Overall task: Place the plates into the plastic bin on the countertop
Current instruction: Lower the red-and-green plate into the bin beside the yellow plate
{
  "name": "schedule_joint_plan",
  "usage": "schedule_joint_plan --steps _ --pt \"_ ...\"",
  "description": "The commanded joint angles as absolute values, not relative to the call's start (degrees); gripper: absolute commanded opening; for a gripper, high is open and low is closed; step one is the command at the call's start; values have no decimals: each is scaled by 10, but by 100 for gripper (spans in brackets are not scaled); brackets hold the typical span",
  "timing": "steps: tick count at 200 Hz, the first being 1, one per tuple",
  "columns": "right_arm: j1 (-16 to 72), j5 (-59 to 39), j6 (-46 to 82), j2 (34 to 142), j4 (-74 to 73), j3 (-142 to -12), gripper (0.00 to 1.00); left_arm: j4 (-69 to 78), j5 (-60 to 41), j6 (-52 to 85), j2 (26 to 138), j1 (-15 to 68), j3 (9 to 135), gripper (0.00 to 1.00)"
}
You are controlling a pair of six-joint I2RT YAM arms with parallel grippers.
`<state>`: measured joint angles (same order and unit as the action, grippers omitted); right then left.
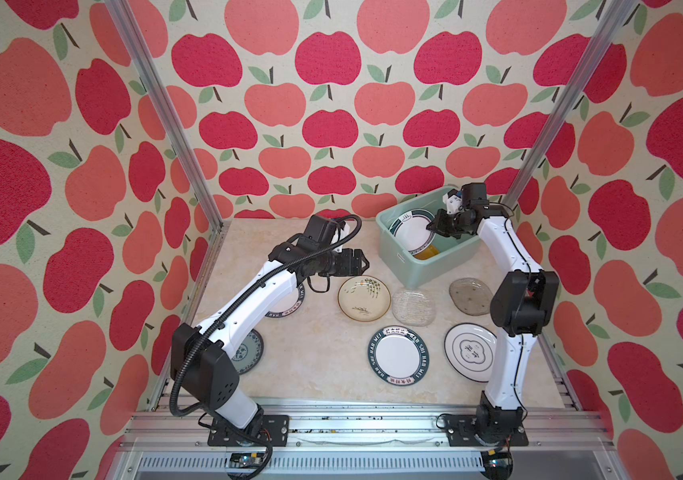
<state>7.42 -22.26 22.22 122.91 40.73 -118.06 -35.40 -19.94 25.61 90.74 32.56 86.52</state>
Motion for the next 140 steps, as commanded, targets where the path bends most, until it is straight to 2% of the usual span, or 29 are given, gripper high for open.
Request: schedule_joint_plan --steps 1,49,140 --pt "92 -254 259 1256 389 -1214 0 -355 -207 257 887 320 851 83" --pt "119 -255 274 1308 399 -1273 0 -354 -207 259 872 309 832 83" --pt "133 -233 238 1339 424 -1272 0 -362 -209 258 870 299 829 83"
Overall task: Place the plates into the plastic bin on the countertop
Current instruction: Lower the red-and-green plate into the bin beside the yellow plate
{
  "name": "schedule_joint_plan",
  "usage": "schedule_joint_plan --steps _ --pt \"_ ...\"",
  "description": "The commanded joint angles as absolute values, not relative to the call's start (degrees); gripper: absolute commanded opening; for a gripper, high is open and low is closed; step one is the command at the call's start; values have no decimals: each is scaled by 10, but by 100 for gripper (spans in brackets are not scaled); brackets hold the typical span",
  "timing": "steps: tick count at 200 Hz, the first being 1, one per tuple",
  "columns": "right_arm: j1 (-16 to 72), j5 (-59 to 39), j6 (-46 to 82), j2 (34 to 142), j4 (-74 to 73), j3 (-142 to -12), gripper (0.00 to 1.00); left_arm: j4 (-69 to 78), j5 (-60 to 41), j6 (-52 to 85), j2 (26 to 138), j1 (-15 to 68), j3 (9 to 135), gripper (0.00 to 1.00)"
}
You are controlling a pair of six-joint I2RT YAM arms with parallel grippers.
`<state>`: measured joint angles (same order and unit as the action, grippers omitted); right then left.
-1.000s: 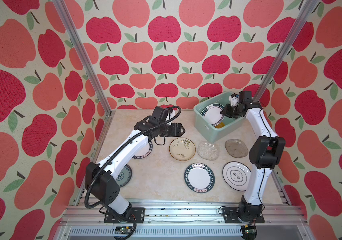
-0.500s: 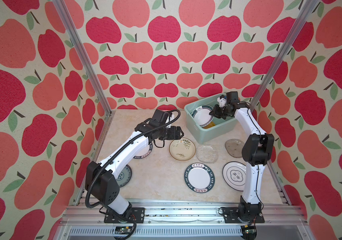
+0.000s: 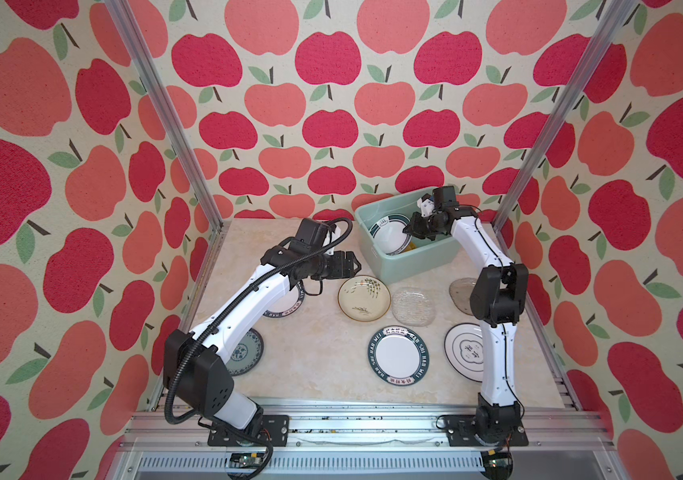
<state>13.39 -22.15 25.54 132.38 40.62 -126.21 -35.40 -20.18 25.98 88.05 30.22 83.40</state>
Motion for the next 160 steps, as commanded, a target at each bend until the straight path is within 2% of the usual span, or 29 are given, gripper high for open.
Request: schedule_joint_plan --steps 1,85,111,124,160 --pt "132 -232 238 1340 424 -1272 0 -363 -209 258 870 299 829 83" --pt "128 -232 215 1375 415 -1263 0 -372 -216 258 901 298 847 83" --pt "127 -225 209 1380 408 -1253 9 -374 -216 261 909 298 853 83" --pt "127 -216 204 1381 408 -1250 18 -373 -216 263 912 297 853 83" --pt "126 -199 193 1388 409 -1248 27 -369 -215 274 919 296 854 83"
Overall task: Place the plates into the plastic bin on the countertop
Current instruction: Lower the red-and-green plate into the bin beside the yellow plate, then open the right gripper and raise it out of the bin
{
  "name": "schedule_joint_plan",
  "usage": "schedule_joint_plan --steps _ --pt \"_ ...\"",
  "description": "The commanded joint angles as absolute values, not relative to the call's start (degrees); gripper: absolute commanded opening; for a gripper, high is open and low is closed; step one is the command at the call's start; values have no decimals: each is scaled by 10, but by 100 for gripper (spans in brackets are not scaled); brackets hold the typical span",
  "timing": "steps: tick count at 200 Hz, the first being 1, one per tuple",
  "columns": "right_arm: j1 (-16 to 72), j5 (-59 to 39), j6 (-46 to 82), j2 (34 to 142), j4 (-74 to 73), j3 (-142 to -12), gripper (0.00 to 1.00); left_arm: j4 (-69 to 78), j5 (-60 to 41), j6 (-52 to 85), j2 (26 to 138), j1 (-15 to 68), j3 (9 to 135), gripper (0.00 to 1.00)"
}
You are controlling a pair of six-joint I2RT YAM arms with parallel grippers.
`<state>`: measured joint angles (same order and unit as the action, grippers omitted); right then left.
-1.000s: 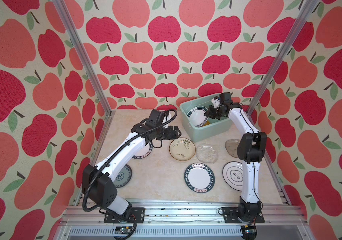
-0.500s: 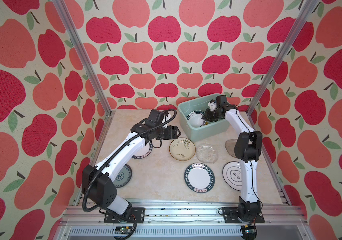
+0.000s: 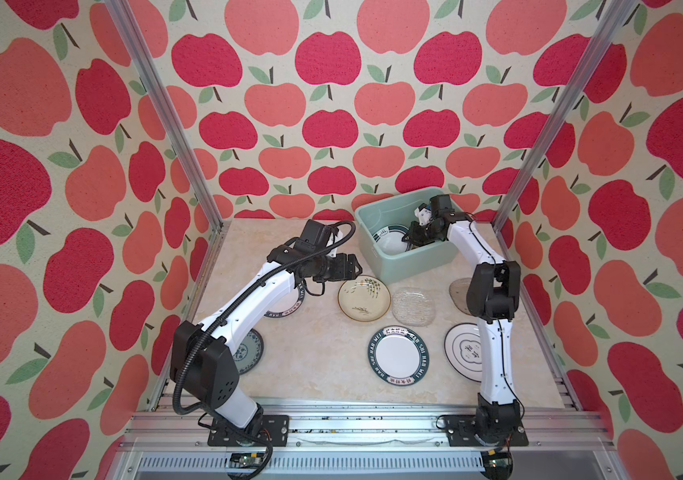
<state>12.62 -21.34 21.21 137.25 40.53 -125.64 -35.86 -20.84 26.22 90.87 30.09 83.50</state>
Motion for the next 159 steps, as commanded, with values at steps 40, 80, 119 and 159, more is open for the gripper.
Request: schedule_joint_plan --steps 40,80,119,159 --pt "125 -179 171 1395 408 -1246 37 -363 -211 290 924 290 851 84" --pt "127 -149 138 1394 411 -1240 51 -351 -205 314 922 277 836 84" --pt "132 -105 95 1390 432 -1249 60 -367 -180 319 914 262 837 85" --pt "136 -65 74 1385 453 -1271 70 -410 -112 270 886 242 857 96"
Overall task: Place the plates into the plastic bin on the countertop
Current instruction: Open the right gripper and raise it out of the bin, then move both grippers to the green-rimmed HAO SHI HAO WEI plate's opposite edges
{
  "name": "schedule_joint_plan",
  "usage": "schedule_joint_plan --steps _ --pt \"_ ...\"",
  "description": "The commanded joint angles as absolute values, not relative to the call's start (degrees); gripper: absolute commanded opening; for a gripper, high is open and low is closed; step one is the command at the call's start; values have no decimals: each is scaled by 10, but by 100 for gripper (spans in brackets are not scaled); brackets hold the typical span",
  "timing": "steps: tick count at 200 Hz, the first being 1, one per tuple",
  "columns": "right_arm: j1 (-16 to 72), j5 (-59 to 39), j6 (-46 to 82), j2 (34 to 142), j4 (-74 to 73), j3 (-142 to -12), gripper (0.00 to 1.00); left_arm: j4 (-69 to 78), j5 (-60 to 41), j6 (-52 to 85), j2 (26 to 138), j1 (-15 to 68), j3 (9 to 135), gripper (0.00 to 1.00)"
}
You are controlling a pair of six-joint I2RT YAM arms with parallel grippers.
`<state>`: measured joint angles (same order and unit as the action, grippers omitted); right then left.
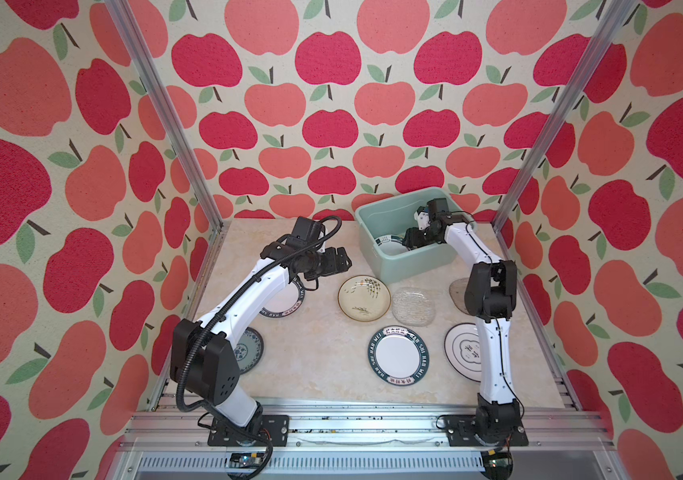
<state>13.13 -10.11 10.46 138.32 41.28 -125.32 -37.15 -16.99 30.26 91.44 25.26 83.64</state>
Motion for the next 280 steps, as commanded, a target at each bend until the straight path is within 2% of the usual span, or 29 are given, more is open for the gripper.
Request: schedule_joint_plan --steps 1,13,43,94,118,145,176,199,229,280 --pt "137 -65 73 1385 454 -1272 70 -411 -111 268 885 241 858 96" --pt "136 -55 73 1378 460 -1281 73 -424 -85 248 870 233 863 100" --pt "135 -44 77 1339 469 -1310 77 -460 -39 198 824 199 876 99" --pt "144 -45 84 1220 454 -1323 77 -506 -10 142 698 117 869 99" --pt "163 -73 80 1142 420 -1275 77 -566 16 118 664 86 889 99" --pt "195 -100 69 1037 354 -1166 76 -590 59 112 602 70 873 99" --pt "232 -136 125 943 302 -1066 80 -576 25 115 546 39 838 99" --pt "270 -152 153 923 321 -1047 79 -609 -5 135 560 10 833 99" --pt "337 -122 170 918 322 -1026 78 -633 -29 171 598 -36 813 99" --pt "421 -109 194 973 325 -1019 75 -587 -92 290 636 -104 734 99"
